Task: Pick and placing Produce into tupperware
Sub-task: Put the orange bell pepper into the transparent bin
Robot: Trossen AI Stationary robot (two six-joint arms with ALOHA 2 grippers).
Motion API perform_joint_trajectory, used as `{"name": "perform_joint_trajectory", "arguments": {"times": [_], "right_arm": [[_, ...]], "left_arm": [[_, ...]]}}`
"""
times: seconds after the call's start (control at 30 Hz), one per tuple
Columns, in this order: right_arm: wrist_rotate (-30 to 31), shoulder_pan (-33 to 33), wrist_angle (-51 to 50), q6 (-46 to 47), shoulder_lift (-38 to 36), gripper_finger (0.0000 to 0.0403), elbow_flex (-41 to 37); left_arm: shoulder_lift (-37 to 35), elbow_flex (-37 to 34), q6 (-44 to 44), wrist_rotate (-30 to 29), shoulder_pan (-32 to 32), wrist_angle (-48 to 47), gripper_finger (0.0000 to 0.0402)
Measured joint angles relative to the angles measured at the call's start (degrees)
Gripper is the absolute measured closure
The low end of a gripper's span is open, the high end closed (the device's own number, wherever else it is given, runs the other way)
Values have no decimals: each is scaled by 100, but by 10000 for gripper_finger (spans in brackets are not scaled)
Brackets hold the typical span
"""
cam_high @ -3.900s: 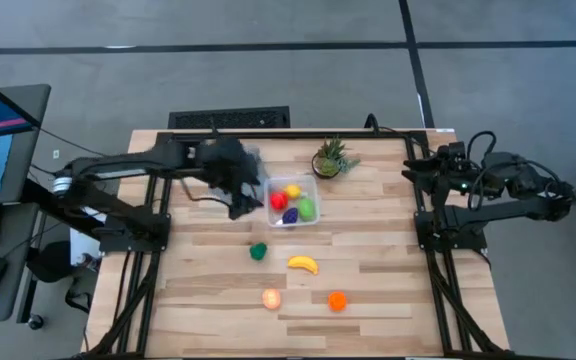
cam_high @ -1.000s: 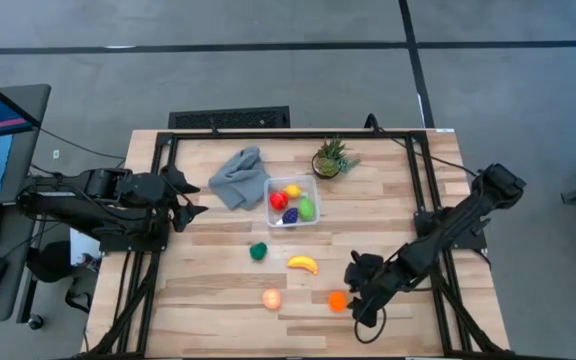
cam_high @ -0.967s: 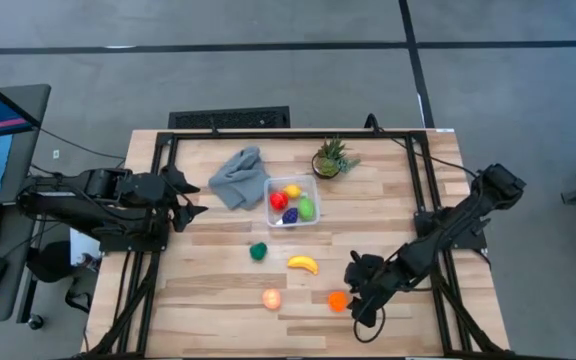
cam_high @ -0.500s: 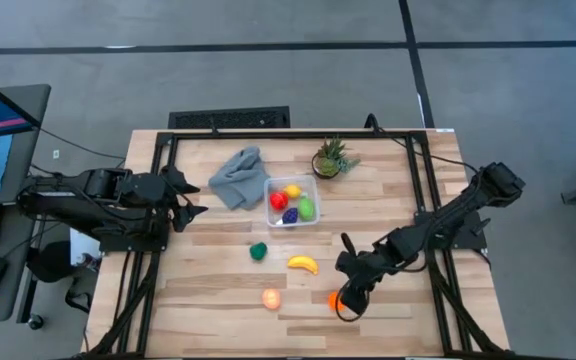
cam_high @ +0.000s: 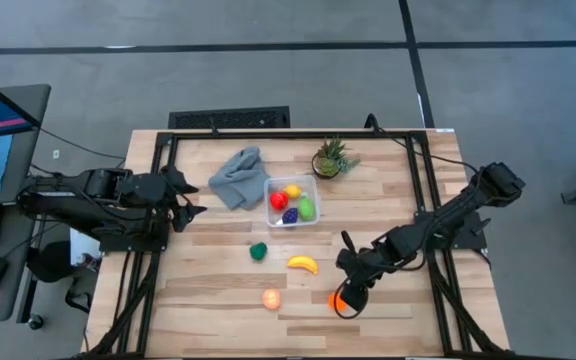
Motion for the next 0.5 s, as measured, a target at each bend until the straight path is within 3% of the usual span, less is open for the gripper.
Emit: {"name": "perform_joint_trajectory", "arguments": {"times": [0.27, 0.5], "right_arm": [[615, 19, -43, -238, 0, 147, 0], [1705, 374, 188, -856, 4, 147, 148]], "left_arm": [[0, -22, -61, -2, 1, -12, 93], [0, -24, -61, 25, 0, -27, 93]]}}
